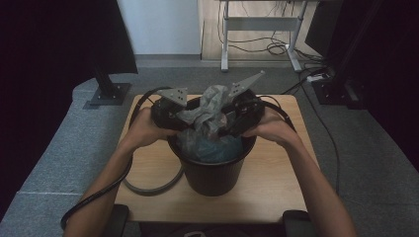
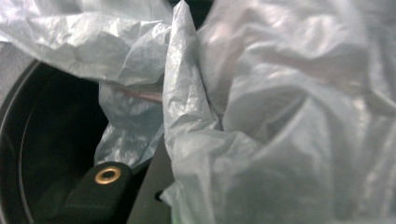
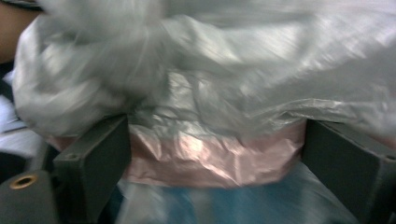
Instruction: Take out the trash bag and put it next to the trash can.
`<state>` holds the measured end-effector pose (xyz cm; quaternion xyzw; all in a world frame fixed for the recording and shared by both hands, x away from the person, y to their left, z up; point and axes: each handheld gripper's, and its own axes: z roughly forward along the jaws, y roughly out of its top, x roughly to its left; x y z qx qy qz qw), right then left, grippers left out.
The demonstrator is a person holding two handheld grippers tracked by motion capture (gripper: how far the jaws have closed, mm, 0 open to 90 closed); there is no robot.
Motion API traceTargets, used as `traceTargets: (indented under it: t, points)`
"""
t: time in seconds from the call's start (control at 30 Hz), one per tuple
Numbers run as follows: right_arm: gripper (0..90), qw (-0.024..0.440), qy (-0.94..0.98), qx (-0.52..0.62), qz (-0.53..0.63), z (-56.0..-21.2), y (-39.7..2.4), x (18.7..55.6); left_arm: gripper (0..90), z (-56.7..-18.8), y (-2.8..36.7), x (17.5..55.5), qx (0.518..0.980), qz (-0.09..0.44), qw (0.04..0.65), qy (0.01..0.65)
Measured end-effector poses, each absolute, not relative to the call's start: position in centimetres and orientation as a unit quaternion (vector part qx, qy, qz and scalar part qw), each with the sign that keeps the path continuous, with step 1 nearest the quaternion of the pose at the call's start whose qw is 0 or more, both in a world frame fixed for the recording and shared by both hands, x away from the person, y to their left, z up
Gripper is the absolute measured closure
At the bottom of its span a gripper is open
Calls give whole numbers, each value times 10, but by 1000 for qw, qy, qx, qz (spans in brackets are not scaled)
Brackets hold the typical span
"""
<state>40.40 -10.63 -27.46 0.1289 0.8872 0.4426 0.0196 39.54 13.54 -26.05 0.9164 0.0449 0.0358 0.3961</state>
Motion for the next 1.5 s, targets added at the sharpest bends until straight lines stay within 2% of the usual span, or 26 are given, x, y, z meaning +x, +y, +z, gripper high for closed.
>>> traceTargets:
  t: [0.2, 0.33, 0.4, 0.47, 0.53, 0.63, 0.77, 1.07, 1.13, 1.2, 1.27, 1.37, 1.43, 1.5]
  points:
    - [219, 3, 890, 102, 444, -278, -87, 396, 800, -257, 126, 400, 908, 27, 416, 42]
    - [355, 21, 890, 97, 444, -278, -82, 393, 792, -257, 119, 402, 905, 26, 422, 52]
    - [457, 35, 890, 101, 443, -278, -83, 392, 761, -257, 119, 403, 899, 24, 432, 66]
    - [561, 59, 887, 114, 443, -278, -87, 391, 695, -255, 122, 403, 892, 36, 442, 94]
    - [702, 55, 884, 129, 447, -278, -92, 393, 510, -253, 125, 404, 888, 59, 440, 121]
    - [773, 44, 879, 128, 457, -280, -100, 393, 426, -252, 134, 406, 884, 44, 447, 131]
    - [792, 48, 879, 139, 453, -282, -109, 394, 369, -250, 145, 405, 882, 36, 450, 135]
    - [792, 58, 867, 158, 469, -275, -135, 392, 385, -257, 169, 404, 885, 39, 442, 143]
    - [792, 52, 864, 152, 477, -273, -135, 391, 443, -260, 167, 407, 884, 42, 441, 146]
    - [791, 44, 862, 143, 484, -272, -132, 389, 614, -260, 164, 408, 881, 43, 448, 145]
    - [787, 38, 864, 135, 483, -273, -126, 388, 743, -258, 160, 408, 875, 36, 462, 141]
    - [769, 37, 869, 130, 475, -276, -118, 388, 820, -256, 149, 406, 883, 40, 452, 124]
    - [680, 43, 873, 132, 467, -277, -113, 389, 835, -257, 141, 404, 888, 37, 445, 112]
    - [499, 48, 875, 137, 462, -279, -107, 391, 844, -258, 133, 403, 890, 34, 443, 104]
